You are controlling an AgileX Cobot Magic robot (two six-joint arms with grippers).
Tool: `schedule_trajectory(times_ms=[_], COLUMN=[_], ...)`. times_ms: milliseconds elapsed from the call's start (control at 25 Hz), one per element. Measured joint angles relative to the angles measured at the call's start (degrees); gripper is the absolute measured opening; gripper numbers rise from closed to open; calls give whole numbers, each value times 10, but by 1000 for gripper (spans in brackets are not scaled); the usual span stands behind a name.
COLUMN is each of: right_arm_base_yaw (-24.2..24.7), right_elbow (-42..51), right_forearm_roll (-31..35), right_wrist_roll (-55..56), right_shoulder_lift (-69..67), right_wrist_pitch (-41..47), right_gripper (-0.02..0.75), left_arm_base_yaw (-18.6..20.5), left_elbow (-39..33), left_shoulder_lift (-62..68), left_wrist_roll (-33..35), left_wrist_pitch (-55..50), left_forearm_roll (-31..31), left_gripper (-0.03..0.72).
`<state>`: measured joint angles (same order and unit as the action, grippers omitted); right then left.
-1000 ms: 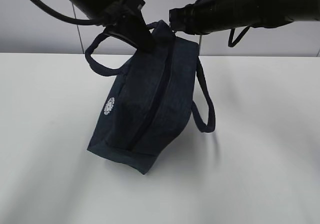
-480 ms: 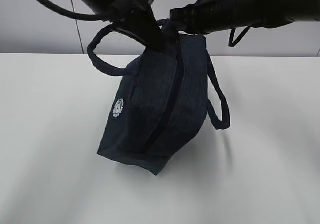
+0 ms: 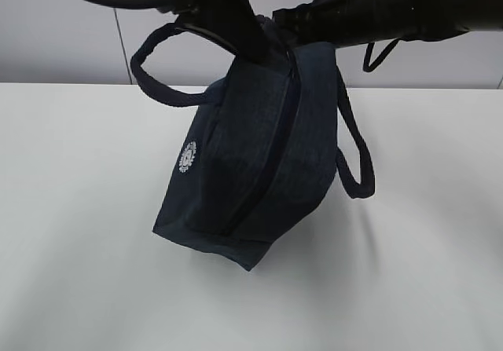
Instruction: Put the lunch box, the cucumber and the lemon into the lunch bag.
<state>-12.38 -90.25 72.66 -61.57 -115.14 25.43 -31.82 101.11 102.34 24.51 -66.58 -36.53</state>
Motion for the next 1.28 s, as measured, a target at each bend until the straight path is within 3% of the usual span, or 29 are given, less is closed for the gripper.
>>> schedule_trajectory(times_ms=[760,880,1120,1280], right_arm_base_yaw=[1,6,13,24], right_elbow=[-1,-6,-49,-72], right_forearm_roll=[10,7,5,4], right_wrist_roll=[-4,-8,-10,7], right_shoulder_lift=[0,-1,-6,-2], right_wrist_pitch=[19,8,28,75], right_gripper=[8,76,378,439], left_arm_base_yaw=[-3,-5,-10,-2], left_elbow=[-1,-1,-1,-1], left_shoulder_lift=[-5,1,9,12], left_wrist_roll=[-10,-11,-12,-16], left_wrist_pitch=[-15,-33,-52,-56], left_forearm_roll=[14,5,1,-7], left_gripper=[-4,-5,-5,-5])
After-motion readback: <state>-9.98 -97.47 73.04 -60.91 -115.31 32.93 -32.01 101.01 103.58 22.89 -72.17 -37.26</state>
